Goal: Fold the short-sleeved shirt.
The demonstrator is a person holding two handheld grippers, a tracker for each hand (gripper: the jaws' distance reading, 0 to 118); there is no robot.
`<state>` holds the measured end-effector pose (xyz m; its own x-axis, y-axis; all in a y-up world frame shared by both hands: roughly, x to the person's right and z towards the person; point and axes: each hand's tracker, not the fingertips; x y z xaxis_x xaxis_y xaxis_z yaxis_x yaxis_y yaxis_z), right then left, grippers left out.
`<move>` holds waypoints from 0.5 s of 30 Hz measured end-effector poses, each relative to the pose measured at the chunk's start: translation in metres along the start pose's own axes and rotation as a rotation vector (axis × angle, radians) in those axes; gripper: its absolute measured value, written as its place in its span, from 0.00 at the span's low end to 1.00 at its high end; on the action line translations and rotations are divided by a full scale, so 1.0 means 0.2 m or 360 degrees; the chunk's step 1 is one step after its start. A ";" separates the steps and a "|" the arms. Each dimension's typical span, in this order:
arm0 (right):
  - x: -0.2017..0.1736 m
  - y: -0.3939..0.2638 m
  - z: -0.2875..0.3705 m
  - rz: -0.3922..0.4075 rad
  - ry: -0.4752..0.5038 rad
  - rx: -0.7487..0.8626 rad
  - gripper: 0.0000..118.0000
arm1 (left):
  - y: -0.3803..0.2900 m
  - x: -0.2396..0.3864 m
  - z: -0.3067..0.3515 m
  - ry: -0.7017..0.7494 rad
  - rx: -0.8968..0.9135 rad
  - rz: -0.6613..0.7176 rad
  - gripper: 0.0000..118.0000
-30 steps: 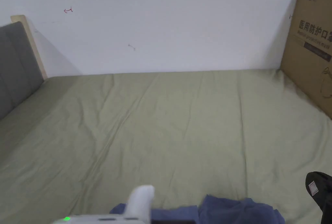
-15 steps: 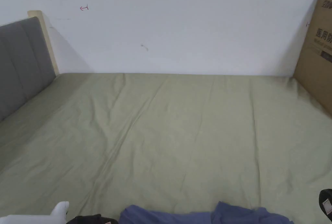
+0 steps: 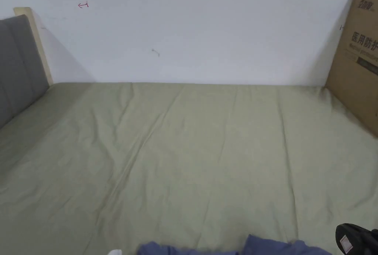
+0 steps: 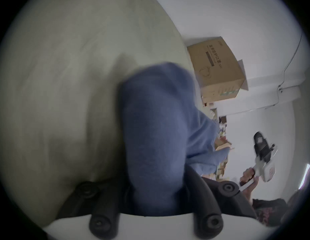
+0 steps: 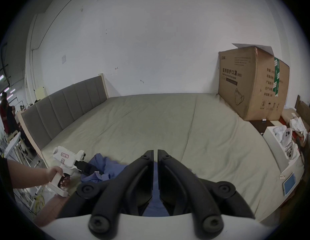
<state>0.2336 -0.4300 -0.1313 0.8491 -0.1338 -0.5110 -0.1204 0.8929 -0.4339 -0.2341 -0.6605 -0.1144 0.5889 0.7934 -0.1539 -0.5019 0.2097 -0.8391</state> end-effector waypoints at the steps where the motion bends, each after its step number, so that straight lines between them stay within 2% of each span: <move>1: 0.00 0.00 -0.01 -0.0017 -0.0003 -0.0017 0.05 | 0.00 0.07 0.01 -0.0079 0.0080 0.0057 0.09; 2: 0.00 -0.01 -0.02 -0.0028 -0.0013 -0.0034 0.05 | 0.00 0.13 0.01 0.0066 0.0033 -0.0028 0.09; 6: 0.03 -0.02 0.01 -0.0034 0.0004 -0.0026 0.05 | -0.01 0.33 0.13 0.0253 0.0052 -0.0199 0.08; 8: 0.04 -0.02 0.03 -0.0039 -0.0007 -0.0005 0.05 | -0.03 0.48 0.27 0.0385 0.0074 -0.0394 0.08; 9: 0.05 -0.01 0.04 -0.0050 -0.0002 0.0004 0.05 | -0.04 0.54 0.33 0.0485 0.0104 -0.0476 0.08; 12: 0.10 0.00 0.09 -0.0083 0.0009 0.0045 0.05 | -0.06 0.77 0.53 0.1003 0.0215 -0.0815 0.08; 13: 0.11 0.00 0.10 -0.0084 0.0005 0.0056 0.05 | -0.08 0.84 0.57 0.1192 0.0248 -0.0855 0.08; 15: 0.13 0.00 0.13 -0.0087 -0.0009 0.0067 0.05 | -0.08 0.92 0.61 0.1346 0.0306 -0.0701 0.09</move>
<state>0.2694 -0.4222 -0.1257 0.8569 -0.1805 -0.4829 -0.0519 0.9017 -0.4292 -0.1950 -0.4488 -0.0653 0.9717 -0.0354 -0.2337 -0.1784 0.5387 -0.8234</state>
